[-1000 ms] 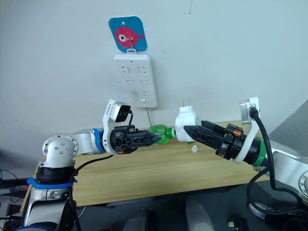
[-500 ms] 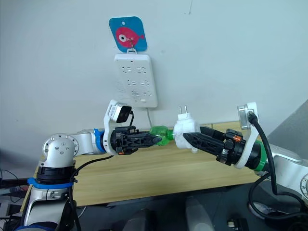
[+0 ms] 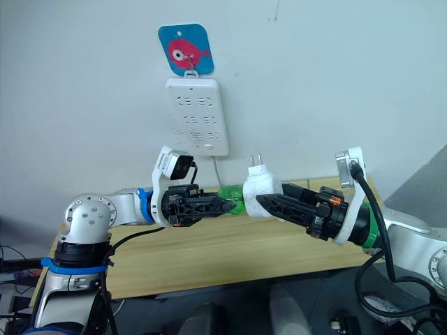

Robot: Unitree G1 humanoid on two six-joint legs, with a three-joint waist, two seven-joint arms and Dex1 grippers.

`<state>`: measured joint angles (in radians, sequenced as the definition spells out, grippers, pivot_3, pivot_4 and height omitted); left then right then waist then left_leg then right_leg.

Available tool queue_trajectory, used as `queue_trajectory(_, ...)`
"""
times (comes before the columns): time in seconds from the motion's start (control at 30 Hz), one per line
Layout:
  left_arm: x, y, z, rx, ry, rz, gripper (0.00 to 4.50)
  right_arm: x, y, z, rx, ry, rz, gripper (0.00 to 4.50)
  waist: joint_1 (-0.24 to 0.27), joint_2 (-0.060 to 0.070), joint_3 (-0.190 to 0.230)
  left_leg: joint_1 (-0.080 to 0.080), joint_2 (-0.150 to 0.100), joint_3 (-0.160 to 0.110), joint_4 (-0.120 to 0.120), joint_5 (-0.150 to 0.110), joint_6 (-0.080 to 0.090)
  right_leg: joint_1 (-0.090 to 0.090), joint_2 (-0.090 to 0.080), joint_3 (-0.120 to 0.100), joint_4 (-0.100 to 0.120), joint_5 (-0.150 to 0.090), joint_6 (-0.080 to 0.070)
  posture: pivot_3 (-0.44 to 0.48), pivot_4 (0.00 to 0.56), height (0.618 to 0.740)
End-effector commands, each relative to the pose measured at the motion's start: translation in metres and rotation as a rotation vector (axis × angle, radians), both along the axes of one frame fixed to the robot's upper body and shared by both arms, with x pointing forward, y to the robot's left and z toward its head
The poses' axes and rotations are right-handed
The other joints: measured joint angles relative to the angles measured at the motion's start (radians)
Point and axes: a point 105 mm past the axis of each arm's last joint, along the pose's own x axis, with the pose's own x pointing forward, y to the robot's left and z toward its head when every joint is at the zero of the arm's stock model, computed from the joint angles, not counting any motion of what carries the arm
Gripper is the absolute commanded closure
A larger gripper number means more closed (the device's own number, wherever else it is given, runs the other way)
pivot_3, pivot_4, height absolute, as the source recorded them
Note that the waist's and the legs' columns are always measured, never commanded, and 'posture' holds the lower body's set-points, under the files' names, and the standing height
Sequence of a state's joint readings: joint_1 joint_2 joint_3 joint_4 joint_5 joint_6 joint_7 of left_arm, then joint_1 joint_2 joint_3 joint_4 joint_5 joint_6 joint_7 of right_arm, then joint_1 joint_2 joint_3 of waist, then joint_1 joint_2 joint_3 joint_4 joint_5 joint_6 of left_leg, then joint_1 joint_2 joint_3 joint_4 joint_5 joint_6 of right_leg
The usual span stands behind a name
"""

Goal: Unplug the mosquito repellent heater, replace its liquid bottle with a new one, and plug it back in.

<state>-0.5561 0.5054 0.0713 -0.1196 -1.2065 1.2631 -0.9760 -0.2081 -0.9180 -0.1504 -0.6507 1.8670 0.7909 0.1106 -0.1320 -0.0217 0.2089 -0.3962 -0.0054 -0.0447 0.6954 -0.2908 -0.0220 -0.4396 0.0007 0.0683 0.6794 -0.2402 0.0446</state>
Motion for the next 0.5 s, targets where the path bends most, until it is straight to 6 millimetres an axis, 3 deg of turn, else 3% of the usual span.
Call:
queue_trajectory(0.03, -0.008, -0.01, 0.006, -0.014, -0.044, -0.048, 2.18, -0.015, 0.016, 0.005, 0.004, -0.027, 0.096, 1.53, 0.0, 0.0, 0.0, 0.0, 0.0, 0.0, 0.0, 0.0, 0.0, 0.0, 0.0, 0.0, 0.0, 0.0, 0.0, -0.181, 0.161, 0.733)
queue_trajectory(0.23, -0.008, -0.013, 0.005, -0.024, -0.047, -0.049, 2.18, -0.018, 0.02, 0.0, -0.014, 0.034, 0.127, 1.53, 0.0, 0.0, 0.0, 0.0, 0.0, 0.0, 0.0, 0.0, 0.0, 0.0, 0.0, 0.0, 0.0, 0.0, 0.0, -0.179, 0.161, 0.733)
queue_trajectory(0.27, -0.008, -0.013, 0.005, -0.025, -0.047, -0.046, 2.18, -0.017, 0.019, -0.001, -0.015, 0.05, 0.124, 0.81, 0.001, 0.0, 0.0, 0.0, 0.0, 0.0, 0.0, 0.0, 0.0, 0.0, 0.0, 0.0, 0.0, 0.0, 0.0, -0.179, 0.161, 0.733)
queue_trajectory(0.33, -0.007, -0.012, 0.004, -0.024, -0.046, -0.04, 2.18, -0.019, 0.018, -0.003, -0.027, 0.06, 0.137, 0.17, 0.003, 0.0, 0.0, 0.0, 0.0, -0.001, 0.0, 0.0, 0.0, 0.001, 0.0, 0.0, 0.0, 0.0, 0.0, -0.179, 0.161, 0.733)
queue_trajectory(0.37, -0.006, -0.013, 0.003, -0.024, -0.046, -0.034, 2.18, -0.02, 0.017, -0.004, -0.035, 0.063, 0.141, 0.0, 0.003, 0.0, 0.0, -0.001, 0.0, -0.001, 0.0, 0.0, 0.0, 0.0, 0.0, 0.0, 0.0, 0.0, 0.0, -0.179, 0.163, 0.733)
queue_trajectory(0.5, -0.002, -0.013, 0.003, -0.032, -0.042, -0.013, 2.18, -0.022, 0.015, -0.006, -0.056, 0.071, 0.148, 0.0, 0.003, 0.0, 0.0, 0.0, 0.0, 0.0, 0.0, 0.0, 0.0, 0.001, 0.0, 0.0, 0.0, 0.0, 0.0, -0.178, 0.162, 0.733)
